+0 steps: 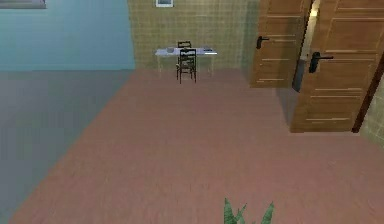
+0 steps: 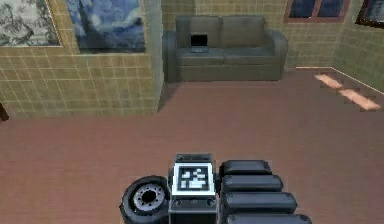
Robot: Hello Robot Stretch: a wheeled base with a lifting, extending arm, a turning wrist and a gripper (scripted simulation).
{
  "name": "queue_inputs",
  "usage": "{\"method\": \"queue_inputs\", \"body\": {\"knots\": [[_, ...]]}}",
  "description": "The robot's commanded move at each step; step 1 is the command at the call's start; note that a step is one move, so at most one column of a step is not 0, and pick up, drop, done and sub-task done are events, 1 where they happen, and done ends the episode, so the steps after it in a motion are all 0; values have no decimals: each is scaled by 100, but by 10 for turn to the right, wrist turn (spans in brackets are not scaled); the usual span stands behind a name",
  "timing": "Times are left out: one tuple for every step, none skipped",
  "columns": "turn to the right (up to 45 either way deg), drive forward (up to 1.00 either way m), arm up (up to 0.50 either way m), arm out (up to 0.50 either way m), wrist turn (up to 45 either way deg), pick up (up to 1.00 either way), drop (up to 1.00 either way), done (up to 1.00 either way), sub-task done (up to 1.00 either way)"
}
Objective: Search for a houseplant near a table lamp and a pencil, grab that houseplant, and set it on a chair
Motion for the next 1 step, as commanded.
{"method": "queue_inputs", "body": {"knots": [[-420, 0, 0, 0, 0, 0, 0, 0, 0]]}}
